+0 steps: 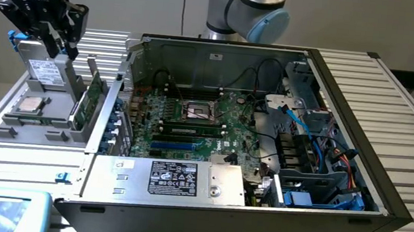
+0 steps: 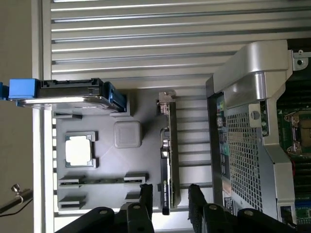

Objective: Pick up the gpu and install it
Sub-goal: 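Pick up the gpu and move the gpu toward the slot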

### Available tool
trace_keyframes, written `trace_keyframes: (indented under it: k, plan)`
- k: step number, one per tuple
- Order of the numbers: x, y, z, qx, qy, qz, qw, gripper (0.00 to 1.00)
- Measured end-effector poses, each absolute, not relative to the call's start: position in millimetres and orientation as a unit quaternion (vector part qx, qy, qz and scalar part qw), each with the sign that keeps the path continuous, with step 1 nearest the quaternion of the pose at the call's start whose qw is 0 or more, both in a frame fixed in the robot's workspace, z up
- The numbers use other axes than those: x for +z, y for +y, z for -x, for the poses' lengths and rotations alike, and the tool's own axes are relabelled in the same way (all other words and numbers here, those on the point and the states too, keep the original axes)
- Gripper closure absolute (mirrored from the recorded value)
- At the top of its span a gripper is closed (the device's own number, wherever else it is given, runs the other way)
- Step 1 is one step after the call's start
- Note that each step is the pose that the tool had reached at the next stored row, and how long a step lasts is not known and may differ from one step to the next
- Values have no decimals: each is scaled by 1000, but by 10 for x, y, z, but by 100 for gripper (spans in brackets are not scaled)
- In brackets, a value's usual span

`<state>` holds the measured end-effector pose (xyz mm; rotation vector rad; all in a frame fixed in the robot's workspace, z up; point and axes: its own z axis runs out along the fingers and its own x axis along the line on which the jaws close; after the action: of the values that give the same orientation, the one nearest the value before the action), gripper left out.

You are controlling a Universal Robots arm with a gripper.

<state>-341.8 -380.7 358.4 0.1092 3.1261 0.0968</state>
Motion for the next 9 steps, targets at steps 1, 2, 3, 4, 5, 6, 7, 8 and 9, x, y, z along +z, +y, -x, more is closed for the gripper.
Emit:
trace_keyframes:
  k: [1, 2, 3, 4, 5, 6, 7, 8, 9]
  plan:
    - [3566, -3807, 3421, 31, 999, -35, 6, 56]
    - [3548, -3807, 3425, 31, 999, -35, 6, 56]
    - [3530, -3807, 3431, 31, 999, -35, 6, 56]
    - [3513, -3807, 3438, 31, 999, -35, 6, 56]
    - [3494, -3807, 3445, 32, 999, -35, 6, 56]
    - [3475, -3807, 3450, 32, 999, -35, 6, 56]
    - [3457, -3807, 3454, 32, 999, -35, 6, 56]
    - [3439, -3807, 3455, 32, 999, -35, 6, 56]
    - [3422, -3807, 3456, 32, 999, -35, 6, 56]
